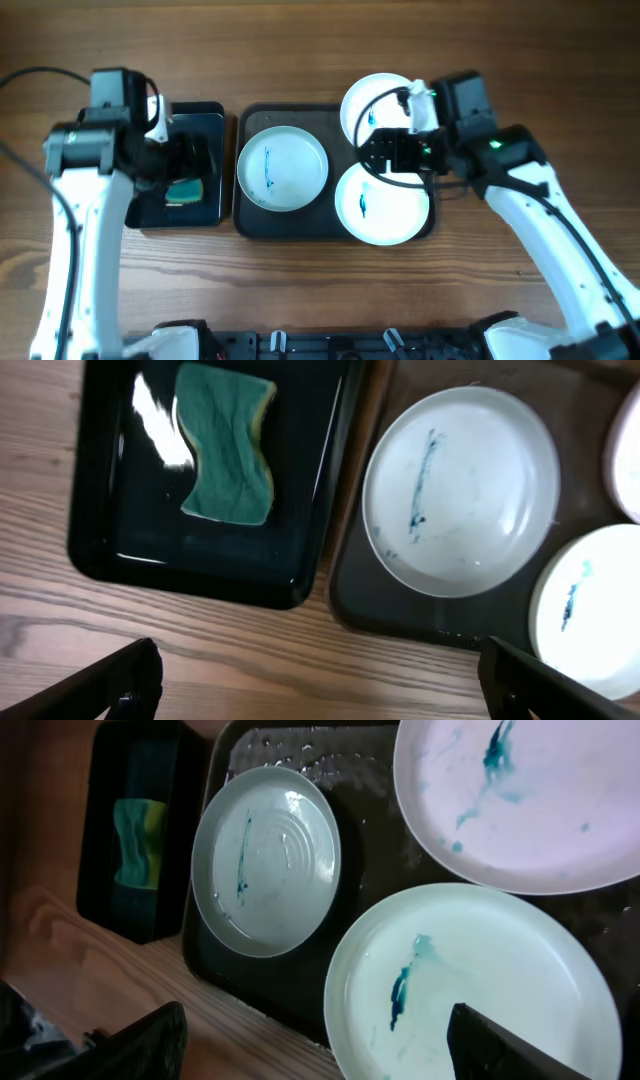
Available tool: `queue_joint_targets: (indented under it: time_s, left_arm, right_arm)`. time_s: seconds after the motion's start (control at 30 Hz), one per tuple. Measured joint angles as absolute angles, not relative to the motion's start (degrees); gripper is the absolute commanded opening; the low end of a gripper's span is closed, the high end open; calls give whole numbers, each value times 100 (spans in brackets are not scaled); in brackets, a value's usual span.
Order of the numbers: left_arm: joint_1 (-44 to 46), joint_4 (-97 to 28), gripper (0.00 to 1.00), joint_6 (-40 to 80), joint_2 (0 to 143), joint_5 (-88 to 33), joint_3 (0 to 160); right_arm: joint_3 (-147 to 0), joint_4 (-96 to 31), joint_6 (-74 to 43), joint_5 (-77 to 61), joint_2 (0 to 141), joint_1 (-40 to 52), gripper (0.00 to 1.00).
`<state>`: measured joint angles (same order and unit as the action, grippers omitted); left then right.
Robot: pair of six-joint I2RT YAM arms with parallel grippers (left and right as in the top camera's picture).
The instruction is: Clean dirty plates on tray and stack at the side
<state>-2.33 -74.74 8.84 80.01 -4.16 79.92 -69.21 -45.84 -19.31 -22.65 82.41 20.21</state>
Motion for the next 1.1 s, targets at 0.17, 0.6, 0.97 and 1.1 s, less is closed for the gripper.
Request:
queue_joint_targets:
  time_s: [0.17,0.6,0.97,1.1]
  left_arm:
    - [-233,-7131,97,893,8385,-434,7992]
    - [-290,-6530,94,958,8493,-276,7994]
    - [-377,-6243,92,1238,9100,-235,7994]
    - [-377,-6243,93,1417,9120,-235,7994]
  right_arm:
    - [-7177,-4587,-2237,-2104,8799,2353,72]
    - [-7581,-3704,-2720,-1590,10499,3201,44]
    - [-7583,-3011,-2827,-998,11332,3201,32]
    - [-7583,-2982,-2827,-998,11413,3269,31]
